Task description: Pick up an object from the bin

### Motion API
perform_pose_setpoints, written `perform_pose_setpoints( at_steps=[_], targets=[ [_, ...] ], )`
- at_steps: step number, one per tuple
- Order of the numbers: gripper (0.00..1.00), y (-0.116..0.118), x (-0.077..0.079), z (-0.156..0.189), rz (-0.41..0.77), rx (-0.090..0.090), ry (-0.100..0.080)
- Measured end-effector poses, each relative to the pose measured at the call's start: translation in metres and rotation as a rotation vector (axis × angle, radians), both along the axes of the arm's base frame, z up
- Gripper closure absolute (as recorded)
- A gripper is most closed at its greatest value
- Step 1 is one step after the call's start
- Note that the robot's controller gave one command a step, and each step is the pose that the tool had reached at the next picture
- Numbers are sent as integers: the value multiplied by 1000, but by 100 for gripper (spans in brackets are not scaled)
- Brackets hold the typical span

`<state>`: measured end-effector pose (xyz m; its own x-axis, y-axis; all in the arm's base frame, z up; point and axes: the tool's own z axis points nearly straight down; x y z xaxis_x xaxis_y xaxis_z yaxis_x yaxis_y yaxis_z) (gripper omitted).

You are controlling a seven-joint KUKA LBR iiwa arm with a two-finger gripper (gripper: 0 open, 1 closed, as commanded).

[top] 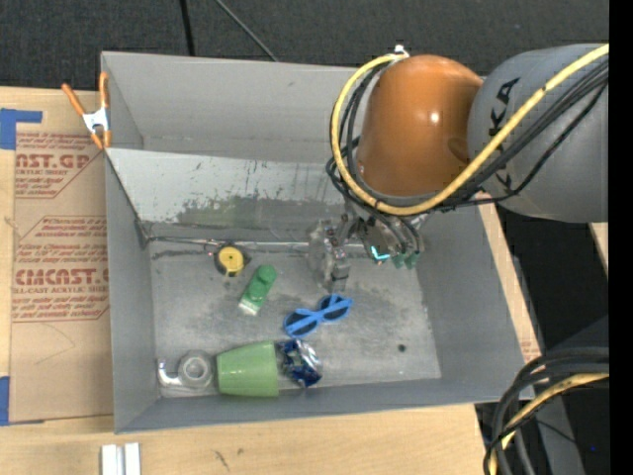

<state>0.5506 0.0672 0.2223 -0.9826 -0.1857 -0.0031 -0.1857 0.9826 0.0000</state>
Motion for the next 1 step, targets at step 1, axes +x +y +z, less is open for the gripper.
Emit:
perform_pose_setpoints(
  at_steps=[1],
  targets=[
    [0,-22,-35,-91,75,-1,12]
  ],
)
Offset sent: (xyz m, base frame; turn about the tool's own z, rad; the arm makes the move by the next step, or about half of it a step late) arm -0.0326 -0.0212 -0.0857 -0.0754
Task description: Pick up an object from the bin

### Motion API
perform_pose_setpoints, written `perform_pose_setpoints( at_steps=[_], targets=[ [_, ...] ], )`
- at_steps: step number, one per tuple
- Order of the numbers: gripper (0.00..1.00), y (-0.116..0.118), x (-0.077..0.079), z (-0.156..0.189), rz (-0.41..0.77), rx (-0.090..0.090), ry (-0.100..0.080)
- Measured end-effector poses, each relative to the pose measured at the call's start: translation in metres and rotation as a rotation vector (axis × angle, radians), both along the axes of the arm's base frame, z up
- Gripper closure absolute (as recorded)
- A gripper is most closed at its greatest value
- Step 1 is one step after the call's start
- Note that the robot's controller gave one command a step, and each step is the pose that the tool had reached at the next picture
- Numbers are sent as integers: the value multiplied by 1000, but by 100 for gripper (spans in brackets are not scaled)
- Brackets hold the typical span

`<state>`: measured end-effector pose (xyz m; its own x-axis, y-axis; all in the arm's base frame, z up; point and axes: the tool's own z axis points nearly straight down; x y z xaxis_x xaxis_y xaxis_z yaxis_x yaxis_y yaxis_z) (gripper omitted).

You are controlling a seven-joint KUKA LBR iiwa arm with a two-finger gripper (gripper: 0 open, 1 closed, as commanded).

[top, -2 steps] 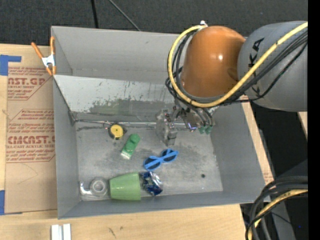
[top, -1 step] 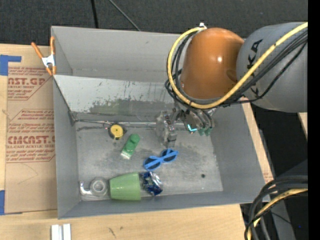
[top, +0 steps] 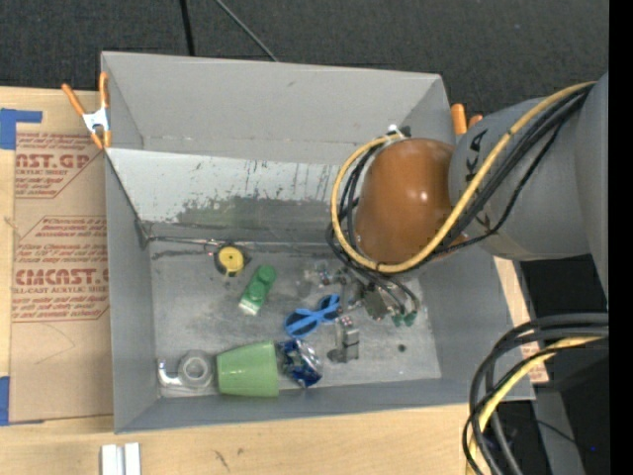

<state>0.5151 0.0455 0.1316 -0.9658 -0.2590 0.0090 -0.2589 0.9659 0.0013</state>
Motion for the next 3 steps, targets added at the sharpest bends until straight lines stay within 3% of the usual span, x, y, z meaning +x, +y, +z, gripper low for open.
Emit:
perform_pose_setpoints(
  at_steps=[1,2,3],
  targets=[
    [0,2,-5,-65,119,2,-5],
    [100,3,-4,-60,119,3,-8],
    [100,44,28,82,92,3,-20]
  ],
)
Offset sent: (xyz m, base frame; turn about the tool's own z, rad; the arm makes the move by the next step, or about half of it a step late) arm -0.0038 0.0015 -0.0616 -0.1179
